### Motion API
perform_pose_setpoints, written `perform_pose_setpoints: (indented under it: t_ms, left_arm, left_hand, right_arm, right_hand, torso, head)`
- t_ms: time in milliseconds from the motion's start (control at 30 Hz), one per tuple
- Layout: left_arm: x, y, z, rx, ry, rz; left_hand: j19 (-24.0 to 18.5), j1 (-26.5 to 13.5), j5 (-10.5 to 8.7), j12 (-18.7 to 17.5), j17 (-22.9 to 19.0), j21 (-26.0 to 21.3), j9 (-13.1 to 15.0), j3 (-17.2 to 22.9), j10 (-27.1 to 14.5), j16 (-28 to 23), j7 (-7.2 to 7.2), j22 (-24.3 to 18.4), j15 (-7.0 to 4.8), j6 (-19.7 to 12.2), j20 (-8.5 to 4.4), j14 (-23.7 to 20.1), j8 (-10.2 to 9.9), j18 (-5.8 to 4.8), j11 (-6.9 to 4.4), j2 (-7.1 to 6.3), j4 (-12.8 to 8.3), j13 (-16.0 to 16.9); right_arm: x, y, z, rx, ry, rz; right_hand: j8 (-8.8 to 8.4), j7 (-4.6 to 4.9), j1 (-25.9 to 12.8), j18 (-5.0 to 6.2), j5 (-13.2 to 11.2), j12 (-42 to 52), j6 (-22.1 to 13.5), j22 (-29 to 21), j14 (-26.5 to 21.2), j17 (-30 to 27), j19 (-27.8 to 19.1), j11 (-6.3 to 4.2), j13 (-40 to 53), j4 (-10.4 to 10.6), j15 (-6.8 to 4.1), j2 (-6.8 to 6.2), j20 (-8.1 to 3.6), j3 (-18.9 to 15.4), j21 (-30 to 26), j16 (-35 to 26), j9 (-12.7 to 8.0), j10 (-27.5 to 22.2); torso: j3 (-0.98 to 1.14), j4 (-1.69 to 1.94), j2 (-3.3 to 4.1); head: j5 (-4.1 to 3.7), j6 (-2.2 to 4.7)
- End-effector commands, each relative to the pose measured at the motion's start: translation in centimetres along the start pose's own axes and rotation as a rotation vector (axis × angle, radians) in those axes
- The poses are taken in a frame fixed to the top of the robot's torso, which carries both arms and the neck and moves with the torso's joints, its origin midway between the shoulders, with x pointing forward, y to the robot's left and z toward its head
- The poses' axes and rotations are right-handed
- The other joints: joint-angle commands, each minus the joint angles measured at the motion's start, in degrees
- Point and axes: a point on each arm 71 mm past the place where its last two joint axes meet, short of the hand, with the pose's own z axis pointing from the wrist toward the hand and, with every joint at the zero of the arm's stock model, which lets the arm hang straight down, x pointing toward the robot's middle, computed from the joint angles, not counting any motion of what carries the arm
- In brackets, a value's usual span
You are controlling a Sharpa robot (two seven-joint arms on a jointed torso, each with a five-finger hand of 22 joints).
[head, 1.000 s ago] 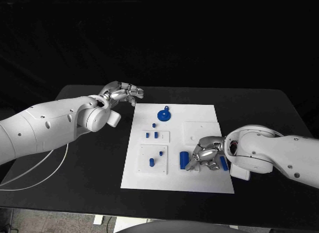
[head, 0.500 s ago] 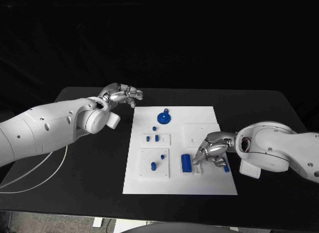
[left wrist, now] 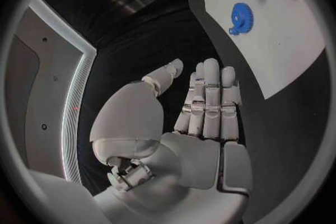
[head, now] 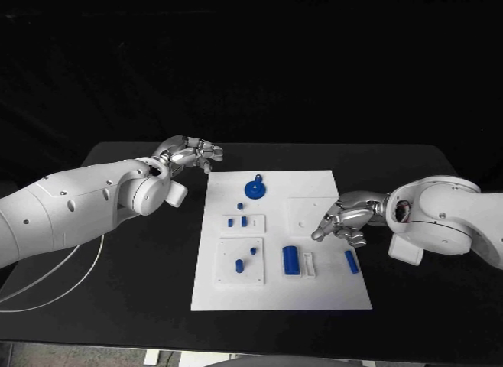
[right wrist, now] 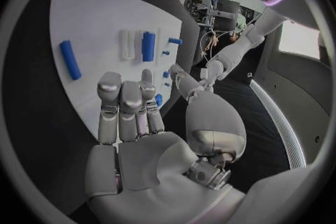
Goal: Assemble the parts on the task board
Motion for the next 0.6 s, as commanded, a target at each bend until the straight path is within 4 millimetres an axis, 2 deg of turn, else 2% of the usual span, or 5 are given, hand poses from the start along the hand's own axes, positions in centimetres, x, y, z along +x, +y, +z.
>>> perform_pose_setpoints:
  t_ms: [33, 200, 367, 500, 600]
  left_arm:
    - [0.2, -0.1, 0.0, 0.009, 0.016, -0.005]
    - [0.1, -0.1, -0.1, 0.009, 0.015, -0.005]
    - [-0.1, 0.0, -0.1, 0.008, 0.016, -0.005]
    - [-0.1, 0.0, -0.1, 0.006, 0.019, -0.006]
    - [-0.2, 0.0, -0.2, 0.005, 0.018, -0.005]
  left_hand:
    - [0.02, -0.41, 0.05, 0.03, 0.10, -0.23, 0.08, 0.10, 0.10, -0.36, 0.03, 0.06, 0.37, -0.31, -0.32, -0.13, 0.28, 0.74, 0.42, 0.07, 0.14, 0.06]
    - [0.02, -0.41, 0.05, 0.03, 0.11, -0.23, 0.08, 0.10, 0.10, -0.36, 0.03, 0.07, 0.37, -0.32, -0.31, -0.13, 0.28, 0.74, 0.42, 0.07, 0.14, 0.07]
    - [0.02, -0.42, 0.04, 0.06, 0.12, -0.25, 0.08, 0.10, 0.15, -0.37, 0.02, 0.08, 0.37, -0.29, -0.31, -0.13, 0.30, 0.74, 0.40, 0.11, 0.16, 0.08]
    - [0.02, -0.46, 0.02, 0.09, 0.14, -0.26, 0.09, 0.08, 0.20, -0.38, 0.01, 0.11, 0.36, -0.26, -0.30, -0.14, 0.33, 0.73, 0.40, 0.14, 0.20, 0.10]
    - [0.02, -0.48, 0.01, 0.11, 0.15, -0.27, 0.10, 0.06, 0.21, -0.38, 0.01, 0.12, 0.36, -0.25, -0.30, -0.14, 0.34, 0.72, 0.39, 0.14, 0.21, 0.11]
  right_arm:
    - [-1.0, -1.8, -0.5, 0.093, -0.011, -0.131]
    - [-2.2, -3.7, -1.7, 0.188, -0.082, -0.363]
    - [-2.5, -5.1, -2.6, 0.240, -0.090, -0.366]
    - [-2.4, -6.4, -3.2, 0.312, -0.067, -0.362]
    - [-1.9, -6.7, -3.1, 0.316, -0.055, -0.359]
  right_hand:
    - [-0.07, 0.08, 0.67, 4.76, -0.23, -0.43, 0.02, 0.06, 0.10, -0.06, -0.13, -0.10, 0.00, -0.33, -0.11, 0.71, -0.40, 0.17, -0.39, -0.18, -0.08, 0.19]
    - [-0.15, 0.12, 1.27, 4.76, -0.26, -0.52, -0.09, 0.06, -0.12, -0.25, -0.20, -0.04, -0.01, -0.41, -0.06, 0.81, -0.40, 0.54, -0.45, -0.52, -0.12, 0.09]
    - [-0.10, 0.21, 1.83, 4.76, -0.96, -0.77, -0.03, -0.10, -0.50, -0.58, -0.28, -0.02, -0.11, 0.94, 0.04, -1.05, -0.22, 2.21, -0.72, -1.11, -0.02, -0.09]
    - [0.02, 0.16, 1.25, 4.76, -0.97, -0.83, 0.11, -0.11, -0.47, -0.66, -0.14, -0.01, -0.13, 2.29, 0.04, -1.54, 0.01, 2.86, -0.68, -1.27, 0.13, -0.03]
    - [-0.40, 0.36, -1.42, 4.76, -0.96, -1.08, -0.62, -0.19, -0.95, -1.14, -0.33, 0.21, -0.24, 4.55, 0.19, -1.31, 0.28, 2.36, -0.88, -2.00, -0.02, -0.24]
  torso:
    - [-0.10, 0.03, 0.00]
    - [-0.15, 0.05, 0.00]
    - [-0.06, -0.01, 0.01]
    - [-0.06, 0.01, 0.00]
    - [-0.10, -0.03, -0.01]
  head:
    - [-0.33, 0.07]
    - [-0.85, -0.05]
    - [-1.09, -0.09]
    - [-1.27, -0.09]
    - [-1.32, -0.10]
